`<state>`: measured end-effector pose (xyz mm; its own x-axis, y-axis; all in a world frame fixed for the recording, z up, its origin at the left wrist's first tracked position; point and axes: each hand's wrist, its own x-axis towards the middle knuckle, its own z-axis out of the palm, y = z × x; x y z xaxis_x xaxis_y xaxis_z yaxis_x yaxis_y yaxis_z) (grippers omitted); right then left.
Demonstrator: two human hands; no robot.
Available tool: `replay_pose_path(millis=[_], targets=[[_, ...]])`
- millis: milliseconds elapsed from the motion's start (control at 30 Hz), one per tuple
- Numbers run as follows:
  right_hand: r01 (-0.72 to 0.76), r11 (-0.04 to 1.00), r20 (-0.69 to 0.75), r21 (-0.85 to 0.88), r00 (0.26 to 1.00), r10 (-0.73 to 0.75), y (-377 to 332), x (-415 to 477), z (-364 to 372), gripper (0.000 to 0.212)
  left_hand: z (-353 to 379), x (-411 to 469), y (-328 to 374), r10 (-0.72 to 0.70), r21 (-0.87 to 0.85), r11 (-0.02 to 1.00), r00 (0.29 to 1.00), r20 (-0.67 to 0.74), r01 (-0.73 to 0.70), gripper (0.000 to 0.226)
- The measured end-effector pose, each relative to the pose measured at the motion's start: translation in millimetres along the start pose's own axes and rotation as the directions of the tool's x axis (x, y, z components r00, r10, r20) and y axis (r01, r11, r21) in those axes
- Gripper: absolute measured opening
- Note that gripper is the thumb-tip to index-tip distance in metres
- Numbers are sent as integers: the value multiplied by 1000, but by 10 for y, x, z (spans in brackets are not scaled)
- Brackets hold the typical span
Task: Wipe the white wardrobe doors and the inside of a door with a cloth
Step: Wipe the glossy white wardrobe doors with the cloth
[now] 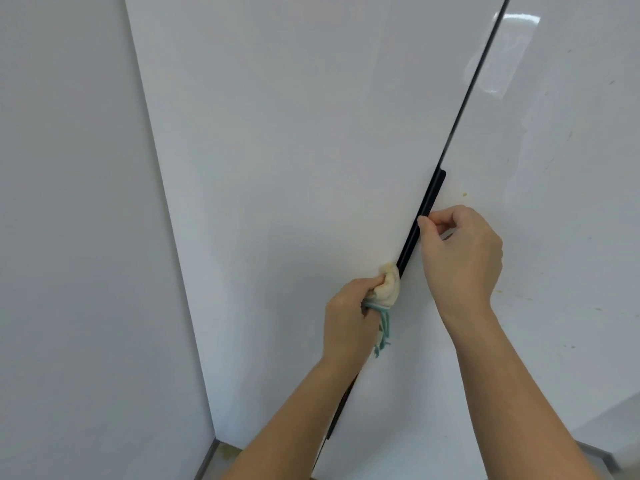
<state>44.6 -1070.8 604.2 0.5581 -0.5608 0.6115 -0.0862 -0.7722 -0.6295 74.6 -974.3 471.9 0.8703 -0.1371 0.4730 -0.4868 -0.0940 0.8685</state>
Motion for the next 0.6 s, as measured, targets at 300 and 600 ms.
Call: replay_pose_path(millis=[300, 600], targets=[[-56, 998, -4, -6, 998, 56, -5, -58, 27, 8, -1080, 149, -299, -223, -59, 974, 886, -407, 218, 45], [-68, 989, 58, -129, 995, 76, 138, -332, 79, 11, -2033, 571, -878, -93, 108, 961, 661, -745, 256, 54]])
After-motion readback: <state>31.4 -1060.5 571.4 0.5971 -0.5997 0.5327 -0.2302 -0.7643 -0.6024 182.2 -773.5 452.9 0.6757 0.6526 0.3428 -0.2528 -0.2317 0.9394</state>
